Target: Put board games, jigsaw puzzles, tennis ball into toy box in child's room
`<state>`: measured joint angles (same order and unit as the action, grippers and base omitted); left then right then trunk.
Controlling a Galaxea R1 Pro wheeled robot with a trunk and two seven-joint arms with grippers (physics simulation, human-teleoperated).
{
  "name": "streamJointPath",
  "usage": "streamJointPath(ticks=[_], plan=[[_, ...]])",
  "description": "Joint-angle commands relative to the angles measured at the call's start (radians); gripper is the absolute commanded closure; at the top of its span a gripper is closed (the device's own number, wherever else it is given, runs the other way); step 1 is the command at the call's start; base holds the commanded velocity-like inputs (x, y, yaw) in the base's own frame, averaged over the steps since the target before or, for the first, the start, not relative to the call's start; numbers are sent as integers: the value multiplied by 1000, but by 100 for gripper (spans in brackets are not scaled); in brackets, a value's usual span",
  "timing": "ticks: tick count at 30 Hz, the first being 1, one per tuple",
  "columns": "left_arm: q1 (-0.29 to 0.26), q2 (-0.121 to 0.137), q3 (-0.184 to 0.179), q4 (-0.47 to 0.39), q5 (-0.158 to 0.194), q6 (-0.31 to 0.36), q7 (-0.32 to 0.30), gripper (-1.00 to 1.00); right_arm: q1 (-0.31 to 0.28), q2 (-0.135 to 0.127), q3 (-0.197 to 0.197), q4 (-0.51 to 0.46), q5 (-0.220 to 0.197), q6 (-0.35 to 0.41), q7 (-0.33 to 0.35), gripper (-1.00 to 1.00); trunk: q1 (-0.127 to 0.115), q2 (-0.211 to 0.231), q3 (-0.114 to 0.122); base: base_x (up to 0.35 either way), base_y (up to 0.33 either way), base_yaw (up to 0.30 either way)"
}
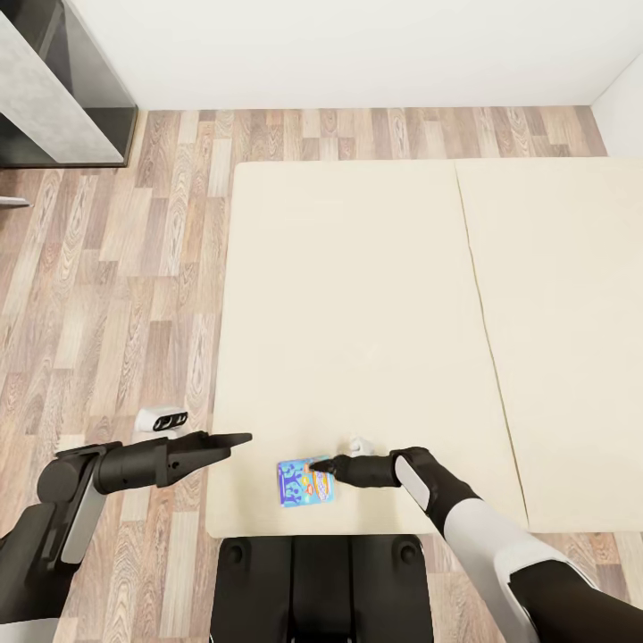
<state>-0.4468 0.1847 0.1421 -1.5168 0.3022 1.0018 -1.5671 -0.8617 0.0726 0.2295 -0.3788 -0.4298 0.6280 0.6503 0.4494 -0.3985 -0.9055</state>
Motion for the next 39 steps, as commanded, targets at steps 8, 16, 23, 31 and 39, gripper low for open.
streamJointPath(ticks=[8, 16, 23, 31, 39], plan=[[-1, -3, -2, 0, -1, 11, -4, -100, 0, 1, 4, 24, -3, 1, -3, -100, 1, -2, -1, 0, 0, 0], [-1, -2, 0, 0, -2, 11, -4, -100, 0, 0, 5, 27, -3, 0, -3, -100, 1, -2, -1, 0, 0, 0], [0, -3, -2, 0, -2, 11, -4, -100, 0, 0, 5, 22, -3, -3, -3, -100, 1, -2, -1, 0, 0, 0], [-1, -4, -3, 0, -1, 11, -4, -100, 0, -1, 5, 23, -3, -65, 0, -100, 1, -2, -1, 0, 0, 0], [0, -4, -3, 0, -2, 11, -4, -100, 0, -1, 7, 24, -1, -79, 0, -100, 1, -2, -1, 0, 0, 0]])
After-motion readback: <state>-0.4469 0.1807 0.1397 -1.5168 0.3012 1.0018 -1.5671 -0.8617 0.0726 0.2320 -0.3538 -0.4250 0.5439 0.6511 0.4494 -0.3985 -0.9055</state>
